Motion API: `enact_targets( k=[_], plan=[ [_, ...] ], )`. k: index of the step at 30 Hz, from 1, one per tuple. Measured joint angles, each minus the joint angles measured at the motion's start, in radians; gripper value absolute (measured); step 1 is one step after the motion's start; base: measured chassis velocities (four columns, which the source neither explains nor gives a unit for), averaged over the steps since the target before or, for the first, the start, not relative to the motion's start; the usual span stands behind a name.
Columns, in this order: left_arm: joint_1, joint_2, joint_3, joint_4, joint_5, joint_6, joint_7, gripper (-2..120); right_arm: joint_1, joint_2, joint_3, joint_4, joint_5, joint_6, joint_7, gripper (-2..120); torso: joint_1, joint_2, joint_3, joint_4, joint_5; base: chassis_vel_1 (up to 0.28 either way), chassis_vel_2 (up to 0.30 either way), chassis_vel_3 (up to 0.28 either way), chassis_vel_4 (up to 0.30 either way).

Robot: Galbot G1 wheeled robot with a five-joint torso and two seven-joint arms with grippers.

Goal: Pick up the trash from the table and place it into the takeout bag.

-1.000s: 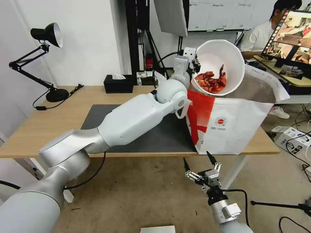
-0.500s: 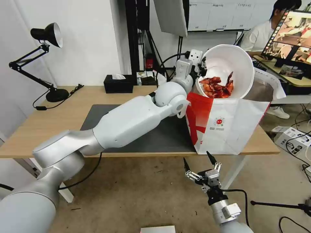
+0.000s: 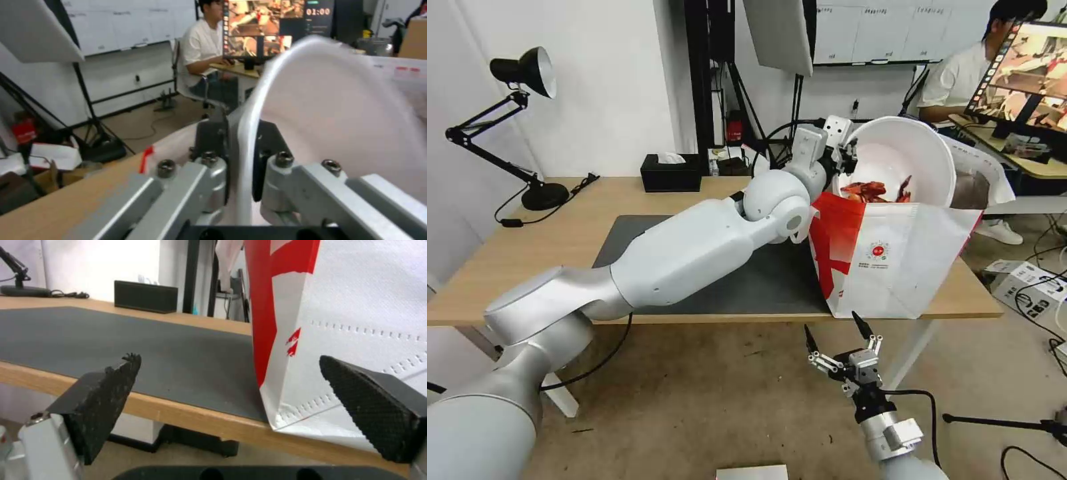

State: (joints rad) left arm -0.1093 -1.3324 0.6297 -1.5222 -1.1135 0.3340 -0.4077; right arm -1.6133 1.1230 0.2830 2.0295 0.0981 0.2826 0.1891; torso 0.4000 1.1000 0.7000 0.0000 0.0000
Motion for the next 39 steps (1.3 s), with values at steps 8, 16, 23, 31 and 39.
enact_targets(
  k=[8,16,23,31,39],
  plan=[
    [0.002,-0.003,-0.001,-0.011,-0.023,0.033,0.009,46,0.0,0.0,0.0,0.0,0.0,0.0,0.0,100,0.0,0.0,0.0,0.0,0.0,0.0,0.0,0.0,0.0],
    [0.002,-0.007,-0.001,-0.017,-0.032,0.043,0.009,77,0.0,0.0,0.0,0.0,0.0,0.0,0.0,100,0.0,0.0,0.0,0.0,0.0,0.0,0.0,0.0,0.0],
    [0.026,0.089,-0.048,-0.084,-0.04,-0.027,-0.021,100,0.0,0.0,0.0,0.0,0.0,0.0,0.0,100,0.0,0.0,0.0,0.0,0.0,0.0,0.0,0.0,0.0],
    [0.129,0.21,-0.118,-0.166,0.013,-0.101,-0.019,100,0.0,0.0,0.0,0.0,0.0,0.0,0.0,100,0.0,0.0,0.0,-0.0001,-0.0004,0.0,0.0,0.0,0.0],
    [0.404,0.46,-0.329,-0.345,0.049,-0.148,0.05,100,0.0,0.0,0.0,0.0,0.0,0.0,0.0,100,0.0,0.0,0.0,0.0004,-0.0004,0.0,0.0,0.0,0.0]
  ],
)
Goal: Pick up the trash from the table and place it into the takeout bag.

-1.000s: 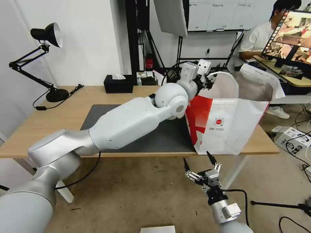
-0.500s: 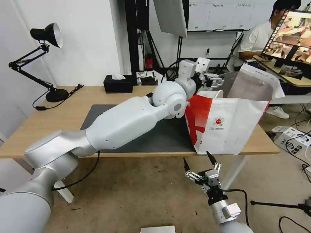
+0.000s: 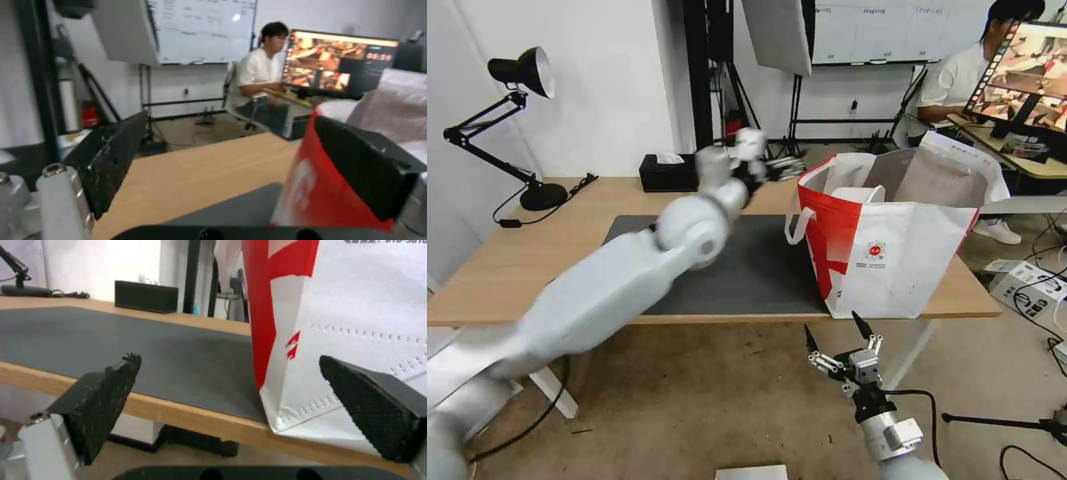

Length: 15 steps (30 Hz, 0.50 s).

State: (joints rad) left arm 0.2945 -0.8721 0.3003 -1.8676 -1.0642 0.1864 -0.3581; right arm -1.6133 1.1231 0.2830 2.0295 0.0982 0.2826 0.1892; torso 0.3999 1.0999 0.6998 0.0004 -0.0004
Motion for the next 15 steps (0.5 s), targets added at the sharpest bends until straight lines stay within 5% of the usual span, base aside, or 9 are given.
enact_targets(
  k=[8,10,13,15],
  plan=[
    [0.374,0.142,-0.29,-0.119,0.079,-0.02,0.065,100,0.0,0.0,0.0,0.0,0.0,0.0,0.0,100,0.0,0.0,0.0,-0.0003,0.0002,0.0,0.0,0.0,0.0],
    [0.413,0.15,-0.318,-0.128,0.093,-0.023,0.065,100,0.0,0.0,0.0,0.0,0.0,0.0,0.0,100,0.0,0.0,0.0,0.0001,0.0002,0.0,0.0,0.0,0.0],
    [0.696,0.156,-0.5,-0.167,0.225,-0.081,0.028,100,0.0,0.0,0.0,0.0,0.0,0.0,0.0,100,0.0,0.0,0.0,-0.0003,0.0,0.0,0.0,0.0,0.0],
    [0.744,0.143,-0.54,-0.177,0.248,-0.088,0.018,100,0.0,0.0,0.0,0.0,0.0,0.0,0.0,100,0.0,0.0,0.0,-0.0004,0.0003,0.0,0.0,0.0,0.0]
  ],
)
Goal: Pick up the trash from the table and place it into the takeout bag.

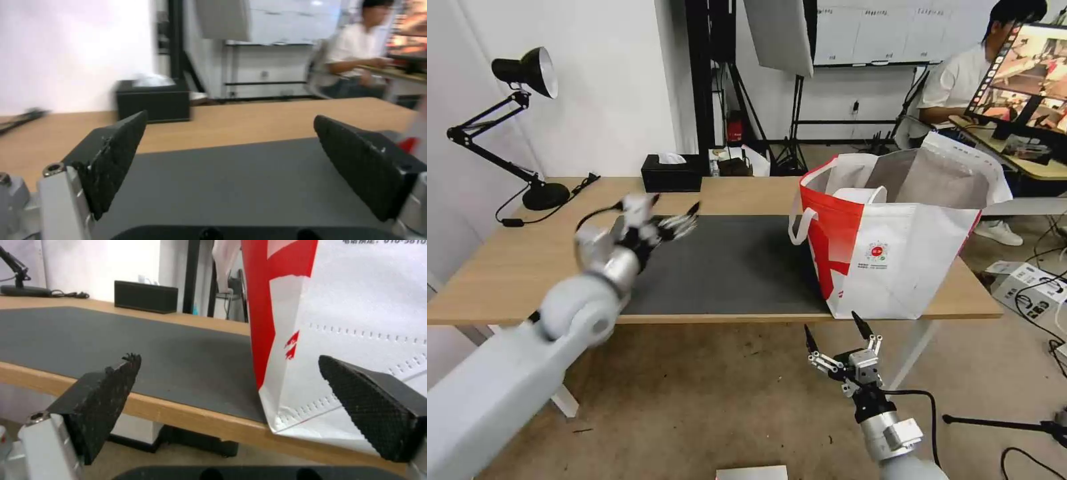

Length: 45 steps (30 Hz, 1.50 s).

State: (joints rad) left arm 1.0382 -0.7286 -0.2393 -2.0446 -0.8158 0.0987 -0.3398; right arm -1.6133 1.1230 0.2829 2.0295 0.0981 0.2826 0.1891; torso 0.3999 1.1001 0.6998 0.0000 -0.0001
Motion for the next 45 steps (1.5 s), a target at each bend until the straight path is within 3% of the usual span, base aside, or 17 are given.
enact_targets(
  k=[1,3,5,8,9,13,29,37,45],
  plan=[
    [0.0,0.0,0.0,0.0,0.0,0.0,0.0,100,0.0,0.0,0.0,0.0,0.0,0.0,0.0,100,0.0,0.0,0.0,0.0,0.0,0.0,0.0,0.0,0.0],
    [0.151,-0.041,-0.115,-0.024,0.082,-0.031,-0.024,100,0.0,0.0,0.0,0.0,0.0,0.0,0.0,100,0.0,0.0,0.0,-0.0001,0.0,0.0,0.0,0.0,0.0],
    [0.195,-0.053,-0.146,-0.031,0.111,-0.045,-0.025,100,0.0,0.0,0.0,0.0,0.0,0.0,0.0,100,0.0,0.0,0.0,-0.0001,0.0001,0.0,0.0,0.0,0.0],
    [0.363,-0.116,-0.253,-0.059,0.214,-0.112,-0.006,100,0.0,0.0,0.0,0.0,0.0,0.0,0.0,100,0.0,0.0,0.0,0.0002,0.0,0.0,0.0,0.0,0.0],
    [0.363,-0.116,-0.253,-0.059,0.214,-0.112,-0.006,100,0.0,0.0,0.0,0.0,0.0,0.0,0.0,100,0.0,0.0,0.0,0.0002,0.0,0.0,0.0,0.0,0.0],
    [0.527,-0.217,-0.325,-0.101,0.363,-0.204,0.031,100,0.0,0.0,0.0,0.0,0.0,0.0,0.0,100,0.0,0.0,0.0,0.0,0.0003,0.0,0.0,0.0,0.0],
    [0.78,-0.459,-0.356,-0.18,0.528,-0.33,0.102,100,0.0,0.0,0.0,0.0,0.0,0.0,0.0,100,0.0,0.0,0.0,-0.0001,0.0003,0.0,0.0,0.0,0.0],
    [0.824,-0.525,-0.343,-0.167,0.6,-0.393,0.112,100,0.0,0.0,0.0,0.0,0.0,0.0,0.0,100,0.0,0.0,0.0,0.0,0.0002,0.0,0.0,0.0,0.0],
    [0.845,-0.547,-0.334,-0.146,0.613,-0.428,0.116,100,0.0,0.0,0.0,0.0,0.0,0.0,0.0,100,0.0,0.0,0.0,0.0,0.0002,0.0,0.0,0.0,0.0]
  ],
)
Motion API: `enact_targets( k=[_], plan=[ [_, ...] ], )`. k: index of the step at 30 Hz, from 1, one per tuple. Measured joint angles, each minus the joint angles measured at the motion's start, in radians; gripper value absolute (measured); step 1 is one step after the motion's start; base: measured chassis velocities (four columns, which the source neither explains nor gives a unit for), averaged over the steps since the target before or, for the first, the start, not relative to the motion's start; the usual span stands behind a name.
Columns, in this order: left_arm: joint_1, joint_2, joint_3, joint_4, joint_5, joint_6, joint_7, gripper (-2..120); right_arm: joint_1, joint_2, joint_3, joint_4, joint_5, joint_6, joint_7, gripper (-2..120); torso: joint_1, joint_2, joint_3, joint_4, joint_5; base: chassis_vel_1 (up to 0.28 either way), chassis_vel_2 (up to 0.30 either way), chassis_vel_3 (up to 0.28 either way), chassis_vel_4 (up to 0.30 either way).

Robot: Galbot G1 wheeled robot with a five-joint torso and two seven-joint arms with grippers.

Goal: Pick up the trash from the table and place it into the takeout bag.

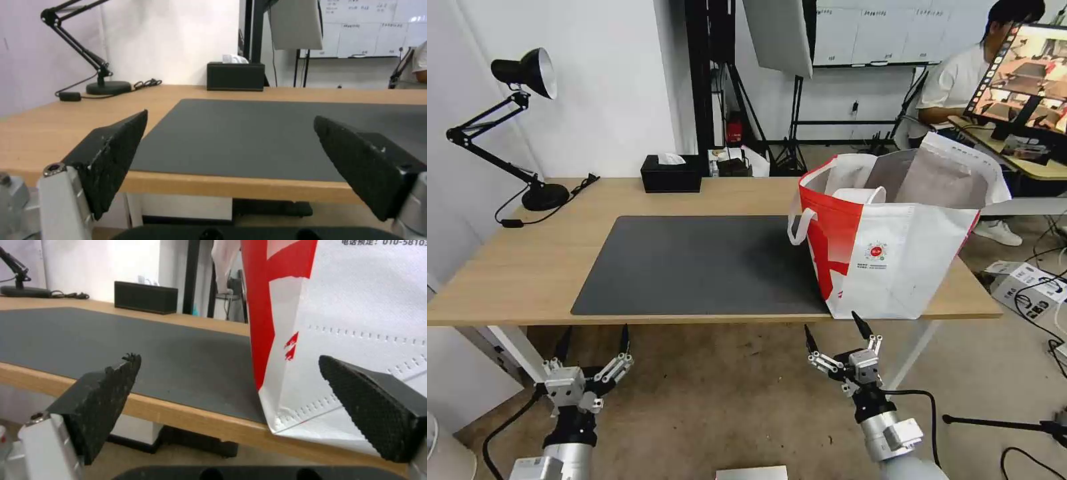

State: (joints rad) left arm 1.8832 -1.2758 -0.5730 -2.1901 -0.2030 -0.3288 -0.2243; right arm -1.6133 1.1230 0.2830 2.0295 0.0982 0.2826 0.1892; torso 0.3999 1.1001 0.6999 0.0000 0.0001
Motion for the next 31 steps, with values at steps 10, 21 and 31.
enact_targets(
  k=[10,21,31],
  plan=[
    [0.001,-0.002,0.007,0.008,0.001,-0.003,0.0,100,0.0,0.0,0.0,0.0,0.0,0.0,0.0,100,0.0,0.0,0.0,0.0,-0.0001,0.0,0.0,0.0,0.0],
    [-0.001,0.0,0.007,0.009,0.0,-0.002,0.0,100,0.0,0.0,0.0,0.0,0.0,0.0,0.0,100,0.0,0.0,0.0,0.0,-0.0001,0.0,0.0,0.0,0.0],
    [-0.001,0.001,0.007,0.009,-0.001,-0.001,0.0,100,0.0,0.0,0.0,0.0,0.0,0.0,0.0,100,0.0,0.0,0.0,0.0,-0.0001,0.0,0.0,0.0,0.0]
  ],
)
